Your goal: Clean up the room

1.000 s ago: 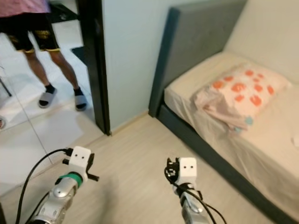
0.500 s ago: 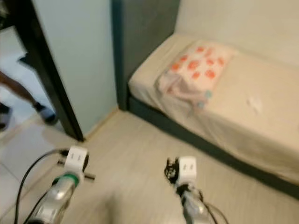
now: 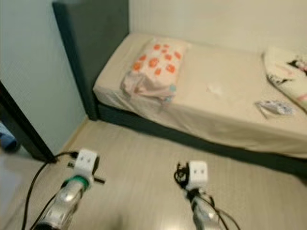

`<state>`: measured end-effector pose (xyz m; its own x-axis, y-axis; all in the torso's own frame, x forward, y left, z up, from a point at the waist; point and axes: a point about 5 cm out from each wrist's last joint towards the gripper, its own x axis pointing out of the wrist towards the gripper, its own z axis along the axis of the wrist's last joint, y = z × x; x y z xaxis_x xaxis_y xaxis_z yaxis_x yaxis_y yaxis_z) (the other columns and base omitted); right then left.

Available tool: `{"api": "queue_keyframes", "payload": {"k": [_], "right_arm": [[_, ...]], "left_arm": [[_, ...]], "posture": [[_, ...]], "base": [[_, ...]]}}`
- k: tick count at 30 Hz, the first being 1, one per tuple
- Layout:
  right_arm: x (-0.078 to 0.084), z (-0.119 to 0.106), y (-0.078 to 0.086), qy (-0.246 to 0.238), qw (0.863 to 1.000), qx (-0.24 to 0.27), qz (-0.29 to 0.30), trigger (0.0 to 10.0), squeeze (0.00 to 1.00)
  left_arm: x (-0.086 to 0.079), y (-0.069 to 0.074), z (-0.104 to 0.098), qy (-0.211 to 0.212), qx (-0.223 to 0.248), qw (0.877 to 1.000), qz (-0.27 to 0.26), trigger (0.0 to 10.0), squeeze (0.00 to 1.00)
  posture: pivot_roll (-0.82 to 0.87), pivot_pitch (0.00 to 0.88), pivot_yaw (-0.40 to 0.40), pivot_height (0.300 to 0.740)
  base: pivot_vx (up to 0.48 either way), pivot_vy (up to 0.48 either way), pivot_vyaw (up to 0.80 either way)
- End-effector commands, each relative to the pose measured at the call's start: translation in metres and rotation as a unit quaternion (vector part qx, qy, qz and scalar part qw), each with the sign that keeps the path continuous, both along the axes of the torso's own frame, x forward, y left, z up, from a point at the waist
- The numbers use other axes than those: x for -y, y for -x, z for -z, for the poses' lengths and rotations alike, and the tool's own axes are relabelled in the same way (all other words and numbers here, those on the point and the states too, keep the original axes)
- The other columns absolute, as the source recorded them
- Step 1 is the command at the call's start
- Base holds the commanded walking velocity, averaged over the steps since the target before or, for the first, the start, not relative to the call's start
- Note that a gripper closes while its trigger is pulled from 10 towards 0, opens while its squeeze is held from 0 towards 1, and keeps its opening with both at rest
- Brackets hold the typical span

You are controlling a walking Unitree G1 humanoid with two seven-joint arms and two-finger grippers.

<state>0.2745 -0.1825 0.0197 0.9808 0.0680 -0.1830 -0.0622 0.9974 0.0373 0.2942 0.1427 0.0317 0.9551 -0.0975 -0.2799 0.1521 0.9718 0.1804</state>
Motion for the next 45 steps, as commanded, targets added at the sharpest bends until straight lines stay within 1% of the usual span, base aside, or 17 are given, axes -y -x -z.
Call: {"api": "queue_keyframes", "payload": {"k": [1, 4, 8, 12, 21, 24, 28, 31, 34, 38, 42, 45], "right_arm": [[-0.001, 0.008, 0.006, -0.004, 1.000, -0.017, 0.003, 10.0, 0.00], [-0.003, 0.008, 0.007, 0.004, 1.000, -0.015, -0.001, 10.0, 0.00], [-0.004, 0.009, 0.007, -0.003, 1.000, -0.017, -0.001, 10.0, 0.00], [-0.003, 0.009, 0.007, -0.010, 1.000, -0.020, 0.004, 10.0, 0.00], [-0.002, 0.009, 0.007, -0.006, 1.000, -0.019, 0.008, 10.0, 0.00], [-0.002, 0.009, 0.007, -0.006, 1.000, -0.019, 0.009, 10.0, 0.00], [-0.002, 0.009, 0.006, -0.005, 1.000, -0.020, 0.012, 10.0, 0.00], [-0.002, 0.009, 0.006, -0.004, 1.000, -0.020, 0.012, 10.0, 0.00], [-0.001, 0.009, 0.006, -0.003, 1.000, -0.020, 0.014, 10.0, 0.00], [-0.001, 0.009, 0.006, -0.005, 1.000, -0.021, 0.016, 10.0, 0.00], [-0.002, 0.009, 0.006, -0.005, 1.000, -0.022, 0.017, 10.0, 0.00], [-0.001, 0.009, 0.006, -0.007, 1.000, -0.024, 0.018, 10.0, 0.00]], "left_arm": [[-0.004, 0.005, 0.008, -0.011, -0.019, 1.000, -0.005, 10.0, 0.00], [-0.005, 0.004, 0.009, -0.014, -0.021, 1.000, -0.008, 10.0, 0.00], [-0.004, 0.004, 0.008, -0.013, -0.019, 1.000, -0.006, 10.0, 0.00], [-0.004, 0.003, 0.008, -0.012, -0.018, 1.000, -0.007, 10.0, 0.00], [-0.003, 0.003, 0.008, -0.012, -0.018, 1.000, -0.004, 10.0, 0.00], [-0.003, 0.003, 0.008, -0.013, -0.018, 1.000, -0.004, 10.0, 0.00], [-0.003, 0.003, 0.008, -0.017, -0.020, 1.000, -0.001, 10.0, 0.00], [-0.003, 0.003, 0.008, -0.017, -0.022, 1.000, 0.000, 10.0, 0.00], [0.001, 0.003, 0.008, -0.010, -0.023, 1.000, 0.010, 10.0, 0.00], [0.004, 0.002, 0.004, -0.004, -0.013, 1.000, 0.017, 10.0, 0.00], [0.007, 0.001, 0.003, -0.010, -0.010, 0.999, 0.029, 10.0, 0.00], [0.010, 0.001, 0.002, -0.022, -0.009, 0.999, 0.039, 10.0, 0.00]], "posture": [[-0.06, 0.049, 0.032, 0.726], [-0.06, 0.052, 0.034, 0.726], [-0.06, 0.054, 0.035, 0.726], [-0.07, 0.057, 0.035, 0.726], [-0.07, 0.059, 0.037, 0.726], [-0.06, 0.059, 0.038, 0.726], [-0.06, 0.059, 0.040, 0.726], [-0.06, 0.059, 0.040, 0.726], [-0.06, 0.058, 0.040, 0.726], [-0.06, 0.059, 0.042, 0.726], [-0.06, 0.059, 0.043, 0.726], [-0.06, 0.059, 0.043, 0.726]], "base": [[0.472, 0.000, -0.80], [0.477, 0.000, -0.27], [0.480, 0.000, 0.00], [0.480, 0.000, -0.80], [0.480, 0.000, -0.80], [0.472, 0.000, -0.50], [0.431, 0.000, 0.00], [0.000, 0.000, 0.00], [0.000, 0.000, 0.00], [0.000, 0.000, 0.00], [0.000, 0.000, 0.00], [0.000, 0.000, -0.80]]}}
